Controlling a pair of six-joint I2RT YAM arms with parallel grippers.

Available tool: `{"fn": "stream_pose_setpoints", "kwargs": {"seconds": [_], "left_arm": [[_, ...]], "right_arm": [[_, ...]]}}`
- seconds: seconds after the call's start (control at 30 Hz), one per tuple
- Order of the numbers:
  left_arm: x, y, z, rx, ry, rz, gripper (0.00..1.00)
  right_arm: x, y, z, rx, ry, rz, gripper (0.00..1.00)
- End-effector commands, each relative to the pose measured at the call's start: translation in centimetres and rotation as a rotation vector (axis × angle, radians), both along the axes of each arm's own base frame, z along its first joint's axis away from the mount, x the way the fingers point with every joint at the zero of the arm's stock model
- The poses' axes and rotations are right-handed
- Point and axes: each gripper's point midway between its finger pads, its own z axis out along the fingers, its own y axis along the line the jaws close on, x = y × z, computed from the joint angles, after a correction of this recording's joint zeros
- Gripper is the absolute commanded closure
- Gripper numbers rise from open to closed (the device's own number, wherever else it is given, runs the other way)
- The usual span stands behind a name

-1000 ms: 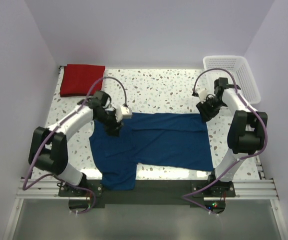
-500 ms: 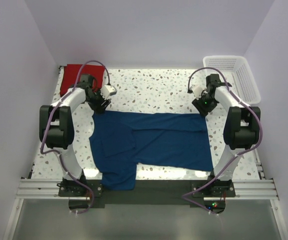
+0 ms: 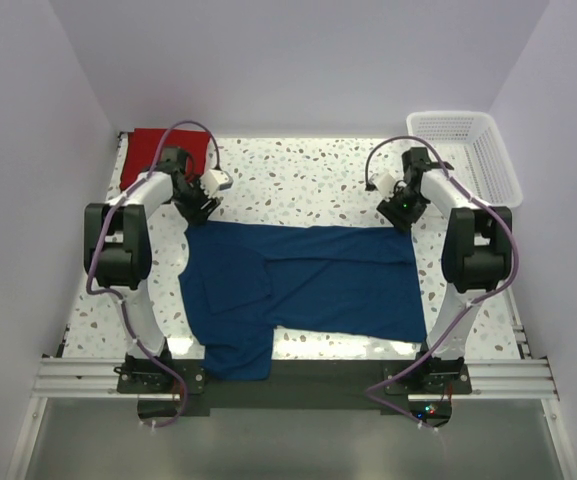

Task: Fold and stack the t-shirts
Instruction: Fold the tshirt

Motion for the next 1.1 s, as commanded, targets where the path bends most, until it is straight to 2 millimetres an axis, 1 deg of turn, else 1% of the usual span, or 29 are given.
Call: {"fn": "stream_pose_setpoints", "kwargs": {"seconds": [0.0, 0.13, 0.23, 0.33, 0.43, 0.47, 0.53, 0.57, 0.63, 0.67, 0.7, 0.8, 0.87, 0.93, 1.07], "left_arm": [[1.4, 0.7, 0.4, 0.018, -0.039, -0.016, 0.39], [1.5, 0.8, -0.2, 0.025, -0.031, -0.017, 0.38], [1.5, 1.0, -0.6, 0.028, -0.021, -0.019, 0.38], [1.6, 1.1, -0.7, 0.034, -0.025, -0.021, 0.38], [1.5, 1.1, -1.0, 0.038, -0.015, -0.029, 0.39], [1.4, 1.1, -1.1, 0.042, -0.013, -0.031, 0.39], [1.3, 1.3, -1.2, 0.048, -0.009, -0.032, 0.42], [1.3, 1.3, -1.2, 0.047, -0.01, -0.035, 0.44], [0.9, 1.4, -1.1, 0.045, 0.002, -0.038, 0.52], [0.8, 1.4, -1.0, 0.043, 0.006, -0.039, 0.56], [0.6, 1.5, -1.0, 0.043, 0.008, -0.038, 0.62], [0.3, 1.9, -0.6, 0.043, 0.004, -0.034, 0.72], [-0.1, 3.0, -0.5, 0.042, 0.007, -0.012, 0.75], [-0.5, 3.5, -0.7, 0.04, 0.011, -0.005, 0.78], [-0.7, 3.6, -0.6, 0.03, 0.012, -0.004, 0.81]], "right_arm": [[-0.1, -0.2, 0.0, -0.033, 0.011, 0.062, 0.52], [0.4, -0.8, -0.3, -0.071, -0.012, 0.076, 0.53], [0.6, -0.9, -0.9, -0.085, -0.006, 0.097, 0.55], [0.4, -0.9, -1.1, -0.089, 0.002, 0.118, 0.6], [0.3, -0.9, -1.4, -0.089, 0.009, 0.13, 0.62], [0.3, -0.9, -1.4, -0.088, 0.011, 0.132, 0.67], [0.3, -0.8, -1.6, -0.09, 0.016, 0.142, 0.73], [0.2, -0.9, -1.7, -0.091, 0.019, 0.144, 0.82], [0.1, -0.9, -2.0, -0.096, 0.03, 0.148, 0.91], [0.1, -0.9, -2.0, -0.099, 0.031, 0.149, 0.98], [0.3, -1.0, -1.9, -0.105, 0.024, 0.147, 1.0], [0.6, -1.0, -1.7, -0.109, 0.013, 0.147, 1.0], [0.8, -0.9, -1.3, -0.107, -0.006, 0.137, 1.0], [1.3, -1.3, -0.7, -0.123, -0.036, 0.12, 1.0], [2.0, -0.9, 0.8, -0.108, -0.09, 0.118, 1.0]]}}
